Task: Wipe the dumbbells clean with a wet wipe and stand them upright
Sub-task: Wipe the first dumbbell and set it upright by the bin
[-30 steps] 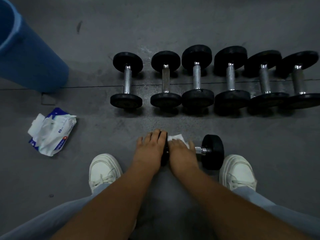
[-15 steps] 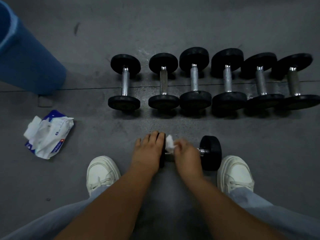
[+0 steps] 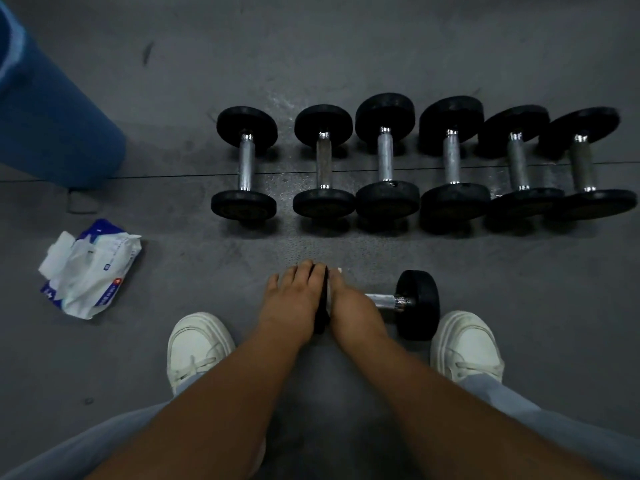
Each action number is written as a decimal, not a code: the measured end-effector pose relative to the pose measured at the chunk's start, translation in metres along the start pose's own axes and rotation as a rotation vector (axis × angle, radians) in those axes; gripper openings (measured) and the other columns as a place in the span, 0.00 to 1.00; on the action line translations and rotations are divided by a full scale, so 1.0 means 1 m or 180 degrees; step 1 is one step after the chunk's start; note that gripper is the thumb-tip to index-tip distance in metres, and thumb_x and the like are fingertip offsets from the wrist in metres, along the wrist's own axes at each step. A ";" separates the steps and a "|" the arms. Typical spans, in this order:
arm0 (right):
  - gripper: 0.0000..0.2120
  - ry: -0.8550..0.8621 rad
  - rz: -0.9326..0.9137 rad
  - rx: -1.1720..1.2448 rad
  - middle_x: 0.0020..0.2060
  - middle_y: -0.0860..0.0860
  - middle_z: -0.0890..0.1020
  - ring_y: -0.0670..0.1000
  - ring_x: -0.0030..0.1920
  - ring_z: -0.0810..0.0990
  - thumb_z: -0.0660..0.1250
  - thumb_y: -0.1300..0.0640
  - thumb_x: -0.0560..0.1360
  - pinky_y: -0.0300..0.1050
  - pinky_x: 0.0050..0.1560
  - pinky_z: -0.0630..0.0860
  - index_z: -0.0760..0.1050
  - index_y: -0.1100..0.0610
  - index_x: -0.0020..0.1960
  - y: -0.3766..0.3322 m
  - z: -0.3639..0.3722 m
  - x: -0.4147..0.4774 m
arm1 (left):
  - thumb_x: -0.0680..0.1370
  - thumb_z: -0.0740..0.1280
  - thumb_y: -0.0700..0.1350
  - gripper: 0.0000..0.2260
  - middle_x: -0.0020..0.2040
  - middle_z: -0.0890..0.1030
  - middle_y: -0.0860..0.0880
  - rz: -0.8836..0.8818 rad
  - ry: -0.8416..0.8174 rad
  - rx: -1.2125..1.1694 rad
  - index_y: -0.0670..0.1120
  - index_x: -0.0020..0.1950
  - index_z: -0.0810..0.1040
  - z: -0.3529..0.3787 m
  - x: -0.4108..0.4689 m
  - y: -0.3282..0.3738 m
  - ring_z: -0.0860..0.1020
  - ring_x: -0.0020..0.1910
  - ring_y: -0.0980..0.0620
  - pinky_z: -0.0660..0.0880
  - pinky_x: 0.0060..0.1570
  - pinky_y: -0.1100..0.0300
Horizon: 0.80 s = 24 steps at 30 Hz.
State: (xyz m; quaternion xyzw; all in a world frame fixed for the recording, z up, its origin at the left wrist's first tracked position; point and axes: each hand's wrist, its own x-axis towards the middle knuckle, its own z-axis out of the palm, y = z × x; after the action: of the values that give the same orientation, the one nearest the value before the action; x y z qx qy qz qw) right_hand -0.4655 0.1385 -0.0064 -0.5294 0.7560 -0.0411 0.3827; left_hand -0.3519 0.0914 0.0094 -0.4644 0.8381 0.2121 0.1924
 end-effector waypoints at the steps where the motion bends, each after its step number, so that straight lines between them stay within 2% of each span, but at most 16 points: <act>1: 0.25 -0.0028 0.0113 0.0170 0.53 0.55 0.82 0.56 0.52 0.81 0.59 0.61 0.79 0.48 0.52 0.76 0.59 0.53 0.74 -0.009 -0.009 -0.007 | 0.73 0.72 0.54 0.44 0.80 0.51 0.48 0.0014 -0.0029 -0.0018 0.51 0.79 0.47 -0.001 0.000 0.001 0.55 0.78 0.47 0.55 0.75 0.47; 3: 0.17 0.0388 0.0704 0.1160 0.46 0.55 0.81 0.55 0.46 0.80 0.60 0.66 0.76 0.45 0.45 0.76 0.70 0.53 0.62 -0.013 -0.016 -0.022 | 0.72 0.73 0.55 0.44 0.80 0.52 0.48 0.0019 -0.0082 -0.0073 0.51 0.79 0.48 -0.004 0.000 0.002 0.56 0.78 0.47 0.55 0.74 0.47; 6: 0.06 0.1100 0.2302 0.3780 0.36 0.54 0.75 0.56 0.39 0.78 0.62 0.69 0.75 0.37 0.35 0.73 0.72 0.59 0.43 -0.001 -0.019 -0.050 | 0.68 0.76 0.55 0.47 0.79 0.55 0.48 -0.0008 -0.0140 0.0027 0.52 0.78 0.50 -0.010 0.004 0.003 0.59 0.76 0.47 0.59 0.72 0.48; 7: 0.07 0.0985 0.2548 0.4519 0.36 0.54 0.73 0.53 0.37 0.76 0.64 0.68 0.73 0.36 0.37 0.74 0.70 0.60 0.39 0.008 -0.018 -0.060 | 0.67 0.76 0.56 0.47 0.78 0.55 0.49 -0.0025 -0.0139 0.0046 0.52 0.77 0.50 -0.012 0.004 0.003 0.60 0.76 0.47 0.59 0.72 0.48; 9: 0.11 0.0510 0.2450 0.5311 0.39 0.55 0.72 0.49 0.38 0.72 0.71 0.57 0.65 0.34 0.47 0.72 0.68 0.57 0.35 0.021 -0.015 -0.079 | 0.66 0.76 0.56 0.49 0.78 0.56 0.49 -0.0054 -0.0181 0.0072 0.53 0.78 0.49 -0.013 0.001 0.004 0.60 0.76 0.48 0.59 0.72 0.48; 10: 0.13 0.0552 0.2701 0.5952 0.39 0.56 0.73 0.50 0.38 0.72 0.71 0.52 0.65 0.32 0.46 0.71 0.69 0.57 0.35 0.026 -0.016 -0.079 | 0.66 0.77 0.55 0.50 0.79 0.55 0.49 -0.0069 -0.0224 0.0085 0.53 0.78 0.48 -0.012 -0.001 0.005 0.59 0.76 0.48 0.59 0.73 0.48; 11: 0.14 0.0528 0.2757 0.6332 0.38 0.55 0.74 0.52 0.40 0.72 0.69 0.51 0.71 0.30 0.42 0.71 0.71 0.60 0.36 0.030 -0.017 -0.078 | 0.66 0.77 0.54 0.51 0.79 0.53 0.49 -0.0083 -0.0257 0.0100 0.52 0.79 0.47 -0.011 -0.004 0.006 0.59 0.77 0.48 0.58 0.73 0.48; 13: 0.14 0.1554 0.2948 0.7343 0.43 0.60 0.77 0.57 0.48 0.76 0.58 0.57 0.81 0.31 0.44 0.74 0.75 0.67 0.47 0.044 -0.018 -0.070 | 0.67 0.77 0.51 0.51 0.80 0.52 0.49 -0.0096 -0.0267 0.0131 0.52 0.79 0.46 -0.009 -0.007 0.007 0.58 0.77 0.47 0.58 0.74 0.48; 14: 0.12 0.1878 0.2708 0.8094 0.52 0.64 0.76 0.58 0.56 0.77 0.54 0.64 0.81 0.36 0.51 0.76 0.73 0.69 0.56 0.044 -0.024 -0.067 | 0.67 0.77 0.51 0.51 0.80 0.51 0.48 -0.0090 -0.0242 0.0148 0.51 0.79 0.46 -0.008 -0.008 0.007 0.57 0.77 0.48 0.58 0.74 0.48; 16: 0.26 0.1992 0.2864 0.8946 0.68 0.66 0.67 0.60 0.65 0.72 0.47 0.74 0.74 0.49 0.60 0.75 0.65 0.66 0.70 0.044 -0.027 -0.058 | 0.67 0.76 0.51 0.51 0.80 0.51 0.49 -0.0064 -0.0188 0.0174 0.51 0.80 0.46 -0.007 -0.008 0.006 0.57 0.77 0.48 0.57 0.74 0.49; 17: 0.29 0.2136 0.3090 0.8966 0.70 0.65 0.66 0.59 0.66 0.72 0.46 0.76 0.73 0.50 0.60 0.75 0.63 0.64 0.73 0.042 -0.029 -0.056 | 0.67 0.76 0.51 0.51 0.80 0.51 0.49 -0.0047 -0.0189 0.0170 0.51 0.80 0.46 -0.007 -0.007 0.005 0.58 0.77 0.48 0.57 0.74 0.49; 18: 0.27 0.2152 0.3176 0.8888 0.67 0.64 0.69 0.58 0.63 0.74 0.47 0.76 0.75 0.47 0.57 0.77 0.64 0.64 0.72 0.039 -0.027 -0.053 | 0.67 0.76 0.51 0.51 0.80 0.51 0.49 -0.0032 -0.0189 0.0159 0.51 0.80 0.46 -0.006 -0.007 0.004 0.58 0.77 0.48 0.58 0.73 0.50; 20: 0.12 0.1957 0.3116 0.8943 0.48 0.61 0.80 0.53 0.46 0.82 0.54 0.72 0.80 0.37 0.39 0.81 0.72 0.67 0.60 0.040 -0.019 -0.046 | 0.66 0.76 0.52 0.52 0.80 0.51 0.49 -0.0016 -0.0123 0.0117 0.51 0.80 0.45 -0.003 -0.006 0.002 0.60 0.76 0.49 0.59 0.72 0.51; 21: 0.06 0.1794 0.3112 0.8986 0.40 0.59 0.80 0.50 0.38 0.81 0.58 0.69 0.80 0.35 0.30 0.79 0.74 0.66 0.52 0.041 -0.017 -0.040 | 0.67 0.76 0.53 0.51 0.80 0.50 0.49 -0.0009 -0.0098 0.0090 0.51 0.80 0.46 -0.001 -0.006 0.002 0.60 0.76 0.49 0.59 0.72 0.52; 22: 0.04 0.1705 0.3226 0.8963 0.36 0.56 0.78 0.47 0.34 0.78 0.61 0.67 0.80 0.34 0.25 0.76 0.74 0.64 0.47 0.042 -0.018 -0.033 | 0.67 0.76 0.54 0.51 0.80 0.51 0.49 0.0012 -0.0074 0.0071 0.50 0.80 0.46 0.000 -0.006 0.001 0.61 0.76 0.49 0.60 0.71 0.52; 24: 0.05 0.1526 0.3455 0.8540 0.39 0.54 0.77 0.44 0.34 0.74 0.67 0.61 0.78 0.30 0.20 0.70 0.73 0.62 0.46 0.044 -0.020 -0.018 | 0.66 0.76 0.54 0.52 0.80 0.51 0.48 0.0053 -0.0049 0.0086 0.49 0.80 0.47 0.005 -0.006 -0.001 0.62 0.75 0.47 0.61 0.70 0.52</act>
State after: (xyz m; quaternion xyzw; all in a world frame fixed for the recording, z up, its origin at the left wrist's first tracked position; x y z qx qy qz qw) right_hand -0.5091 0.1655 -0.0035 0.5780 0.2982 -0.6372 0.4135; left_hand -0.3473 0.0975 0.0081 -0.4531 0.8432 0.2059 0.2033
